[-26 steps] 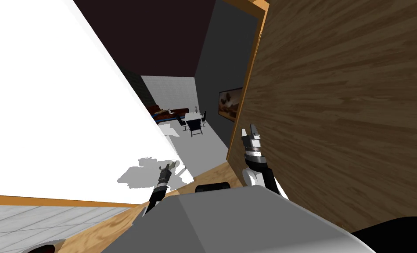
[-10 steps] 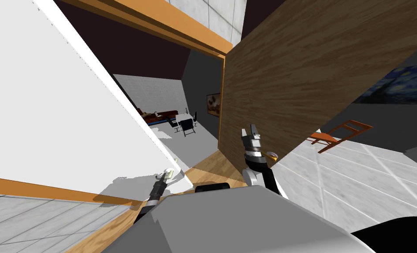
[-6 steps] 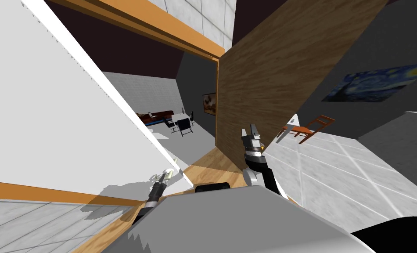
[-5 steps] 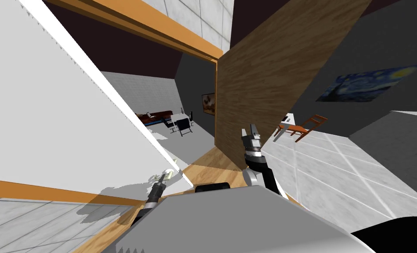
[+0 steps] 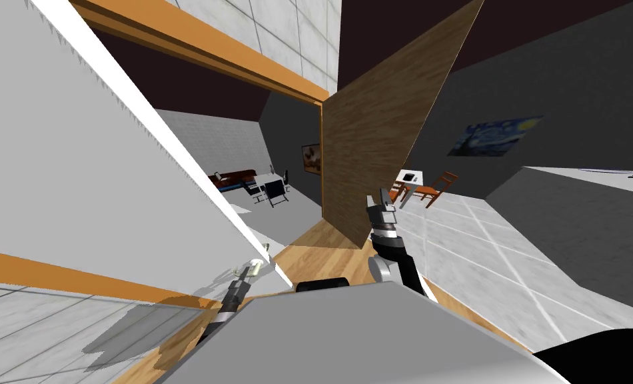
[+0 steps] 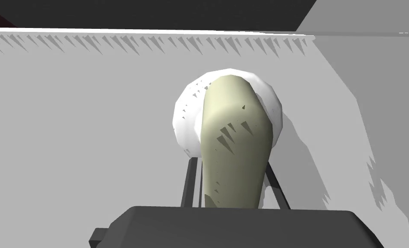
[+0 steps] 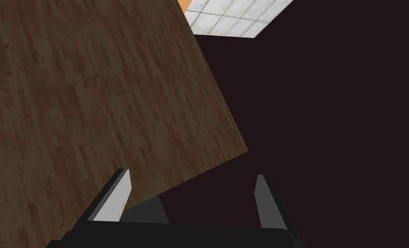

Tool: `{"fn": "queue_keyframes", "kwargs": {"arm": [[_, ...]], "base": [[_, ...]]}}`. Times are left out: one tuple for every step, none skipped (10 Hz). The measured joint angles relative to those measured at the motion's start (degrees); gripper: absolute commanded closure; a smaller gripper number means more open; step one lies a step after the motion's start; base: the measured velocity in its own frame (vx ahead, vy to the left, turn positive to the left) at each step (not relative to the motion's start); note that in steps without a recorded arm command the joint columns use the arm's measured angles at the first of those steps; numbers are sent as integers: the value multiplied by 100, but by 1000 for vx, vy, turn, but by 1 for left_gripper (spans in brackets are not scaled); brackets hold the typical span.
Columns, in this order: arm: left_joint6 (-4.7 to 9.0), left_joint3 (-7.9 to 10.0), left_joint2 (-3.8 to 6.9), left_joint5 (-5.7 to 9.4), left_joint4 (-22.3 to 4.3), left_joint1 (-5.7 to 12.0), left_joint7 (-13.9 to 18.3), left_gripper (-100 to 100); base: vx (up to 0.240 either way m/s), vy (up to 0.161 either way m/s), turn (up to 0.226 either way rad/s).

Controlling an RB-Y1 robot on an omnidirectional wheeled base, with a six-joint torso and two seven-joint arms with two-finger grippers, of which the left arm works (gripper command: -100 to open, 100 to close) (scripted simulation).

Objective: Pull the door open

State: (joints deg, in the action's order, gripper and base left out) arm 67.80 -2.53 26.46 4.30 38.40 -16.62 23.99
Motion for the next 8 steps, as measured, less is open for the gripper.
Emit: {"fn": "queue_keyframes", "kwargs": {"arm": [[23,-7,11,0,-37,2,8,100],[62,-18,21,-2,-68,13,21,100],[105,-24,40,-1,-91,31,34,100],[160,-35,55,-3,-146,55,47,100],[210,-57,58,-13,-200,56,56,100],[254,-83,62,-24,-254,60,70,100],[289,-99,72,-28,-277,54,86,100],[335,-108,82,-30,-321,73,95,100]], "base": [[-237,90,-232],[-245,49,-205],[-271,62,-182],[-223,78,-168],[-181,70,-141],[-207,69,-186],[-213,44,-148],[-206,47,-143]]}}
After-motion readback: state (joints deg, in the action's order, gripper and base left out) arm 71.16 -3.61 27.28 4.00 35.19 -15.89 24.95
